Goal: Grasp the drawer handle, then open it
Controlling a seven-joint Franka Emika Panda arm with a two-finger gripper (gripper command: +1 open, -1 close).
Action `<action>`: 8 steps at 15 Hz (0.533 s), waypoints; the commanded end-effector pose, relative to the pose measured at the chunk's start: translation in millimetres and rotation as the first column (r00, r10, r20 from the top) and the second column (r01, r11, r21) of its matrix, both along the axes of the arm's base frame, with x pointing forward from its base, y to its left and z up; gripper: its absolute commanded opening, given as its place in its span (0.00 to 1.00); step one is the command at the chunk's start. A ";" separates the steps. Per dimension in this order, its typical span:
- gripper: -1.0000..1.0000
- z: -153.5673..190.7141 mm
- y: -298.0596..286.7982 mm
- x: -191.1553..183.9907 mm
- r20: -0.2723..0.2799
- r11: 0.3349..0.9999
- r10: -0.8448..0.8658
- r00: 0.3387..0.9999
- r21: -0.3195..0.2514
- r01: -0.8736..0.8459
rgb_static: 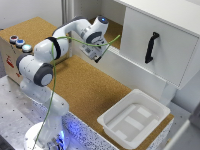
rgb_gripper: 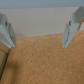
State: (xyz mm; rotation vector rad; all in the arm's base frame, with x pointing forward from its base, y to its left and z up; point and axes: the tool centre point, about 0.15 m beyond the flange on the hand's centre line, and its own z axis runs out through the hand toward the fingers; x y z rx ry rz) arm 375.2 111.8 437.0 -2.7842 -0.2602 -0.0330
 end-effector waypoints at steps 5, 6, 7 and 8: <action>1.00 -37.7 77.8 -51.2 0.054 0.991 -0.121 0.991 -0.051 0.124; 1.00 -36.1 83.7 -53.4 0.053 0.988 -0.145 0.988 -0.054 0.147; 1.00 -34.4 89.9 -56.9 0.052 0.982 -0.175 0.983 -0.058 0.177; 1.00 -32.9 97.1 -61.0 0.054 0.979 -0.191 0.980 -0.063 0.194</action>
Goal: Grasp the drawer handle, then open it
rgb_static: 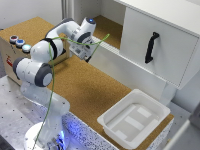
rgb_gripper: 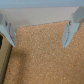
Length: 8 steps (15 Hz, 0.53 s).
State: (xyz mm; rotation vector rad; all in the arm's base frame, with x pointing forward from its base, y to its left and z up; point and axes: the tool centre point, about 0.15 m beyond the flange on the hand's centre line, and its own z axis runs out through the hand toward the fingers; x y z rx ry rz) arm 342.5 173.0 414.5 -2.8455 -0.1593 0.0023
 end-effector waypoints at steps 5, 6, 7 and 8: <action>1.00 -8.4 68.7 -40.6 0.079 0.989 -0.122 0.989 -0.076 0.128; 1.00 -7.0 75.0 -40.0 0.084 0.989 -0.111 0.990 -0.086 0.118; 1.00 -7.6 81.5 -40.2 0.092 0.991 -0.084 0.992 -0.093 0.092; 1.00 -9.9 87.0 -39.8 0.090 0.992 -0.060 0.994 -0.103 0.069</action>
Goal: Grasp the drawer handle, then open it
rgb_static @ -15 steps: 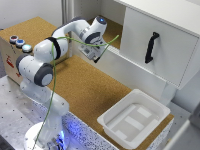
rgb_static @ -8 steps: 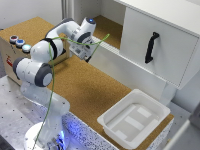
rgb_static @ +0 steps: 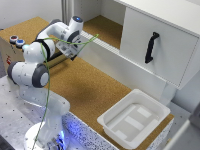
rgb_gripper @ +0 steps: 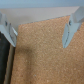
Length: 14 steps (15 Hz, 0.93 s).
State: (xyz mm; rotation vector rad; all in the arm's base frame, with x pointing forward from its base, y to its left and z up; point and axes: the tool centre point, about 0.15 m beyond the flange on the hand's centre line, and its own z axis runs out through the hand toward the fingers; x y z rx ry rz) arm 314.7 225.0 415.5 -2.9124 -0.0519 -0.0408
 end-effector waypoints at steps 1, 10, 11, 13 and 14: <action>1.00 -9.9 38.0 -12.0 0.072 0.998 0.029 0.997 -0.051 -0.026; 1.00 -9.9 38.0 -12.0 0.072 0.998 0.029 0.997 -0.051 -0.026; 1.00 -9.9 38.0 -12.0 0.072 0.998 0.029 0.997 -0.051 -0.026; 1.00 -13.3 32.2 -0.2 0.021 0.997 0.065 0.998 -0.036 -0.064; 1.00 -22.7 35.8 7.5 0.006 0.996 0.088 0.996 -0.034 -0.088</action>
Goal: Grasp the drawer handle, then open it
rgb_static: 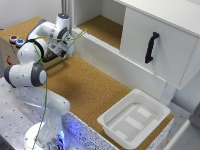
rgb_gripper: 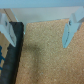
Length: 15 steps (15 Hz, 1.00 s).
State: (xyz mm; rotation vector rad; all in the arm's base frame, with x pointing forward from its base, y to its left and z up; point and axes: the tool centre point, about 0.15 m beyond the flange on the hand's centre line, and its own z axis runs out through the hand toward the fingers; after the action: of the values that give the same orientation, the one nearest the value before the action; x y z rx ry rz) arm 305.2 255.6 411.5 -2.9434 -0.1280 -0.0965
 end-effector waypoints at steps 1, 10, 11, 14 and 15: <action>1.00 -24.9 8.0 21.8 -0.048 0.998 0.057 0.997 0.000 -0.057; 1.00 -61.8 51.3 50.4 -0.080 0.975 0.212 0.974 0.080 -0.206; 1.00 -63.3 54.6 51.3 -0.084 0.974 0.218 0.972 0.084 -0.211; 1.00 -68.0 66.2 53.2 -0.095 0.970 0.232 0.968 0.092 -0.224; 1.00 -67.9 70.2 53.4 -0.096 0.970 0.235 0.967 0.093 -0.226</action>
State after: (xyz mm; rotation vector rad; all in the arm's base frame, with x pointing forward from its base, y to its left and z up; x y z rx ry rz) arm 342.7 298.5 352.2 -2.8541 -0.3875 0.0006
